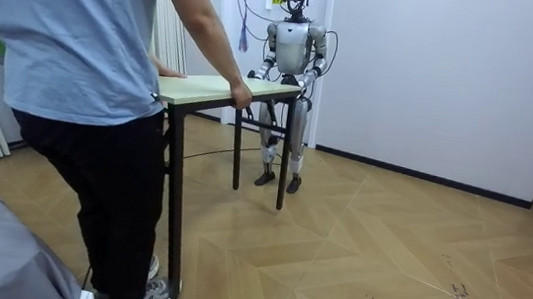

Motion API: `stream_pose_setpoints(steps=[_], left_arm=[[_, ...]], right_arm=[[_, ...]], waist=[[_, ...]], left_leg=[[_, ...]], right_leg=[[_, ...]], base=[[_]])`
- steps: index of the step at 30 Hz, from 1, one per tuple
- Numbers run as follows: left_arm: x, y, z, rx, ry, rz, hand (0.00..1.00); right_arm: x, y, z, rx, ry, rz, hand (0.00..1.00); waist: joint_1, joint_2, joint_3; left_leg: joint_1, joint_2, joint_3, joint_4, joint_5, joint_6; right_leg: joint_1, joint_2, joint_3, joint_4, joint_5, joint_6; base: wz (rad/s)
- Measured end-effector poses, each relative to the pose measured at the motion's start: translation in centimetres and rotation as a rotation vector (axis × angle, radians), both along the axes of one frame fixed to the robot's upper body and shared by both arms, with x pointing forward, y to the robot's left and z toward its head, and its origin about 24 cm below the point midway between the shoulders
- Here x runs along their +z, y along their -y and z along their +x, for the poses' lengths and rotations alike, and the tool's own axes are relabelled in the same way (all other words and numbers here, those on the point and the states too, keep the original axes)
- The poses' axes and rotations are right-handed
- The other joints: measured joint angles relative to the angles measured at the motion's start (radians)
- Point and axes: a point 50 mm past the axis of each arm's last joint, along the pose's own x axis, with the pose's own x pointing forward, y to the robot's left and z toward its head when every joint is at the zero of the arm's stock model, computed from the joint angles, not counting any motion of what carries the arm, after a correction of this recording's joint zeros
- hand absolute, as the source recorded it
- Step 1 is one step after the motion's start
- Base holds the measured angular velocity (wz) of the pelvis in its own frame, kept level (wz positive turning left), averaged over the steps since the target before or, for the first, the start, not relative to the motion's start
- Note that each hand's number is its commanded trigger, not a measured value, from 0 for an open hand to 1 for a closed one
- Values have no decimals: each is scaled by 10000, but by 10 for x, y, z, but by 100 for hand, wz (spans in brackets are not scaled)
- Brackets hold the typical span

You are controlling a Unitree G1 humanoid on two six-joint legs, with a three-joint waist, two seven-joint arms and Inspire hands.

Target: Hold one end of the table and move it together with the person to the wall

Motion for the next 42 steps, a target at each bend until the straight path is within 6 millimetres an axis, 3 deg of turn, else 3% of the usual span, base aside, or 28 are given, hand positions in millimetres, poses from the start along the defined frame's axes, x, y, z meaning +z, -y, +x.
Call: stream_pose_setpoints(steps=[3, 5, 8, 10, 11, 12, 13, 14, 16, 17, 18, 19, 20, 21, 22, 27, 28, 29, 31, 32, 34, 37, 38, 40, 42], left_arm=[[0, 1, -1, 66, 48, -23, 100], [0, 1, -1, 85, 57, -14, 100], [-1, 0, -1, 143, 48, -9, 100], [-2, -3, -3, 221, -23, 5, 100], [-2, -3, -3, 256, -49, -70, 100], [-4, -1, -5, 335, -148, -197, 100], [-6, 0, -8, 486, -258, -461, 100], [-6, 0, -9, 490, -251, -515, 100], [-5, -1, -7, 443, -177, -487, 100], [-3, -1, -3, 419, -45, -465, 100], [-1, 0, 2, 320, 107, -433, 100], [2, 0, 7, 233, 298, -386, 100], [4, 2, 11, 167, 412, -355, 100], [4, 2, 17, 95, 524, -281, 100], [1, 2, 18, 149, 429, -245, 100], [-4, 2, 18, 2, 205, -157, 100], [-6, 3, 15, -77, 83, -165, 100], [-7, 3, 14, -94, 38, -150, 100], [-8, 2, 12, -93, -49, -147, 100], [-8, 2, 12, -133, -56, -147, 100], [-9, 6, 10, -293, -131, -133, 100], [-9, 4, 10, -349, -140, -54, 100], [-9, 4, 9, -357, -137, -49, 100], [-9, 4, 8, -381, -170, -111, 100], [-5, 4, 8, -419, -10, -122, 100]], right_arm=[[-1, -1, -1, -23, -12, 24, 100], [-1, -1, -2, -42, 11, 67, 100], [0, -2, -3, 65, 164, 63, 100], [0, -5, -4, 165, 223, -31, 100], [1, -5, -4, 179, 258, -39, 100], [1, -4, -3, 222, 281, -92, 100], [1, -3, -3, 264, 292, -167, 100], [2, -3, -2, 252, 341, -201, 100], [4, -2, 1, 243, 503, -269, 100], [5, -2, 4, 267, 620, -262, 100], [6, -2, 6, 205, 704, -225, 100], [8, -2, 8, 117, 844, -121, 100], [9, -1, 10, 34, 946, -81, 100], [8, -1, 14, -93, 1069, -81, 100], [7, -1, 16, -35, 1058, -244, 100], [1, 3, 10, -13, 838, -263, 100], [-1, 5, 5, -19, 724, -270, 100], [-2, 5, 4, -9, 668, -249, 100], [-3, 6, 2, 80, 564, -250, 100], [-3, 6, 1, 49, 550, -227, 100], [-3, 9, -5, -130, 416, -87, 100], [-4, 10, -7, -90, 333, -44, 100], [-4, 10, -7, -90, 327, -12, 100], [-4, 10, -7, -87, 209, 91, 100], [-1, 8, -4, -142, 305, 220, 100]], waist=[[56, -10, 10], [168, 5, 18], [228, 172, 46], [269, 241, 28], [262, 318, 52], [329, 517, 46], [388, 757, -9], [331, 845, 18], [65, 937, 28], [-56, 910, 50], [-46, 878, 72], [-63, 865, 84], [-70, 856, 99], [-11, 739, 180], [-24, 740, 204], [-210, 676, 221], [-236, 691, 211], [-282, 698, 204], [-604, 692, 177], [-673, 687, 175], [-729, 662, 158], [-689, 536, 102], [-661, 500, 88], [-618, 216, 1], [-583, 17, -36]], left_leg=[[-496, 204, -245, 1134, -236, -375], [-879, 373, -307, 1841, -301, -484], [-1563, 691, -581, 2940, -302, -528], [-1903, 930, -570, 3383, -205, -882], [-1991, 1041, -543, 3625, -248, -968], [-2077, 1252, -406, 4541, -353, -1060], [-1952, 1355, -412, 5283, -444, -1134], [-1845, 1364, -480, 5454, -520, -1175], [-1436, 1341, -493, 5148, -753, -1216], [-1045, 1317, -497, 4097, -1160, -1272], [-550, 1153, -400, 2771, -1469, -1137], [-277, 1142, -80, 1782, -1651, -987], [-283, 1130, 59, 1539, -1705, -904], [-380, 964, 231, 1423, -1646, -711], [-524, 776, 298, 1427, -1558, -587], [-1264, 107, 366, 1730, -1178, -9], [-1307, 13, 362, 1700, -1048, 113], [-1341, -16, 357, 1683, -978, 178], [-1517, -207, 300, 1470, -593, 480], [-1542, -280, 265, 1414, -499, 555], [-1588, -479, 266, 1319, -253, 745], [-1735, -639, 268, 1221, 26, 823], [-1757, -671, 280, 1216, 58, 825], [-1826, -858, 279, 1226, 152, 795], [-2051, -900, 240, 1339, 248, 727]], right_leg=[[-40, 157, -4, 144, -104, -172], [-70, 303, -9, 151, -170, -303], [-193, 661, -128, 161, -188, -667], [-581, 691, -456, 369, -358, -1017], [-604, 726, -601, 390, -386, -1086], [-674, 805, -937, 607, -469, -1215], [-729, 896, -1317, 758, -527, -1303], [-756, 925, -1459, 843, -530, -1350], [-1081, 916, -1770, 1285, -556, -1434], [-1421, 846, -2013, 1644, -530, -1481], [-1832, 745, -2126, 2080, -501, -1523], [-2301, 594, -2244, 2598, -485, -1531], [-2523, 499, -2255, 2789, -472, -1518], [-2897, 193, -2272, 3206, -407, -1456], [-3219, -52, -2277, 3497, -154, -1315], [-3185, -507, -2115, 2467, 416, -1136], [-3186, -545, -1960, 2339, 716, -784], [-3185, -541, -1838, 2244, 876, -617], [-3209, -623, -1171, 1954, 1382, 151], [-3219, -734, -1060, 2110, 1361, 179], [-3217, -1418, -889, 4118, 367, 263], [-2563, -2137, -457, 5830, -354, 584], [-2348, -2273, -429, 6045, -403, 603], [-1260, -2536, -154, 6466, -401, 643], [-774, -2473, -17, 6160, -454, 731]], base=[[5], [0], [4], [2], [-14], [-28], [-30], [0], [30], [27], [20], [12], [0], [-13], [-16], [1], [9], [9], [22], [30], [22], [6], [7], [7], [7]])
